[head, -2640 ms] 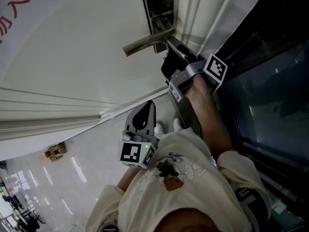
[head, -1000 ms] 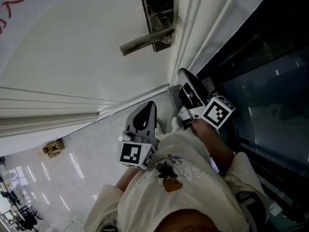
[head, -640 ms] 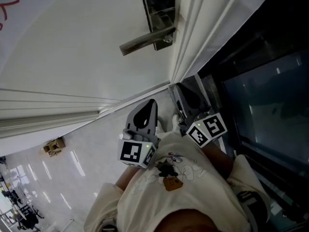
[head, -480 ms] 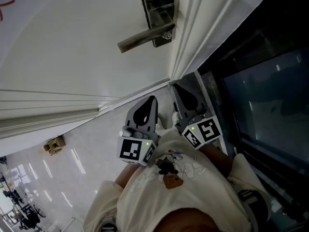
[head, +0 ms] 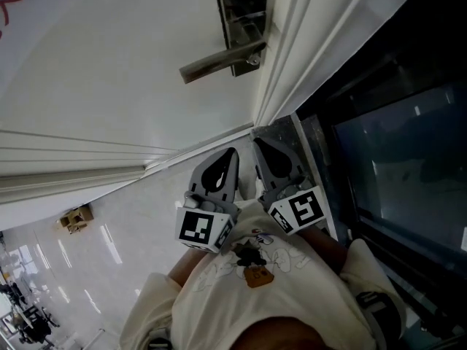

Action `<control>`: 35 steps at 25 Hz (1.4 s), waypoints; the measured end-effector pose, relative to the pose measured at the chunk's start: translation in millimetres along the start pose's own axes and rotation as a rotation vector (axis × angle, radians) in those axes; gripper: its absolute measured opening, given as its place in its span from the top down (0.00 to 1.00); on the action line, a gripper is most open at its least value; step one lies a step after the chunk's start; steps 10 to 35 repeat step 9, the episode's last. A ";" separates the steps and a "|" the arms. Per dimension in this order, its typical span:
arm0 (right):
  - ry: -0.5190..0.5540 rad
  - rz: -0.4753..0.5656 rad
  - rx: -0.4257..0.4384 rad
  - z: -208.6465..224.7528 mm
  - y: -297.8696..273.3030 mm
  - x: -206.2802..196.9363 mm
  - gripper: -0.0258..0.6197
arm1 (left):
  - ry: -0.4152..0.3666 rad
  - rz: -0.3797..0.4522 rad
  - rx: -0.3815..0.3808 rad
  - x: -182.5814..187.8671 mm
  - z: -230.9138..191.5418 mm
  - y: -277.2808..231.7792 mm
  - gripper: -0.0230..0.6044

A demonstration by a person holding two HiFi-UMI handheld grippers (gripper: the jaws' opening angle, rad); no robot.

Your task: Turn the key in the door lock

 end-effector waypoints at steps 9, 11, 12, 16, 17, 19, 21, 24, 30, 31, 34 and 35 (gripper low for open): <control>0.072 -0.035 0.039 -8.6 -0.5 -0.6 0.95 | -0.004 -0.006 0.005 -1.4 0.5 3.6 0.95; 0.072 -0.035 0.039 -8.6 -0.5 -0.6 0.95 | -0.004 -0.006 0.005 -1.4 0.5 3.6 0.95; 0.072 -0.035 0.039 -8.6 -0.5 -0.6 0.95 | -0.004 -0.006 0.005 -1.4 0.5 3.6 0.95; 0.072 -0.035 0.039 -8.6 -0.5 -0.6 0.95 | -0.004 -0.006 0.005 -1.4 0.5 3.6 0.95; 0.072 -0.035 0.039 -8.6 -0.5 -0.6 0.95 | -0.004 -0.006 0.005 -1.4 0.5 3.6 0.95; 0.072 -0.035 0.039 -8.6 -0.5 -0.6 0.95 | -0.004 -0.006 0.005 -1.4 0.5 3.6 0.95; 0.072 -0.035 0.039 -8.6 -0.5 -0.6 0.95 | -0.004 -0.006 0.005 -1.4 0.5 3.6 0.95; 0.072 -0.035 0.039 -8.6 -0.5 -0.6 0.95 | -0.004 -0.006 0.005 -1.4 0.5 3.6 0.95; 0.072 -0.035 0.039 -8.6 -0.5 -0.6 0.95 | -0.004 -0.006 0.005 -1.4 0.5 3.6 0.95; 0.072 -0.035 0.039 -8.6 -0.5 -0.6 0.95 | -0.004 -0.006 0.005 -1.4 0.5 3.6 0.95; 0.072 -0.035 0.039 -8.6 -0.5 -0.6 0.95 | -0.004 -0.006 0.005 -1.4 0.5 3.6 0.95; 0.072 -0.035 0.039 -8.6 -0.5 -0.6 0.95 | -0.004 -0.006 0.005 -1.4 0.5 3.6 0.95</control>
Point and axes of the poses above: the fingertips, and each gripper's own axes: y backward along the fingers, z to its right, x out of its top, the point moved 6 cm from there along y, backward along the fingers, and after that the axes turned 15 degrees about z, right-handed, at the moved point
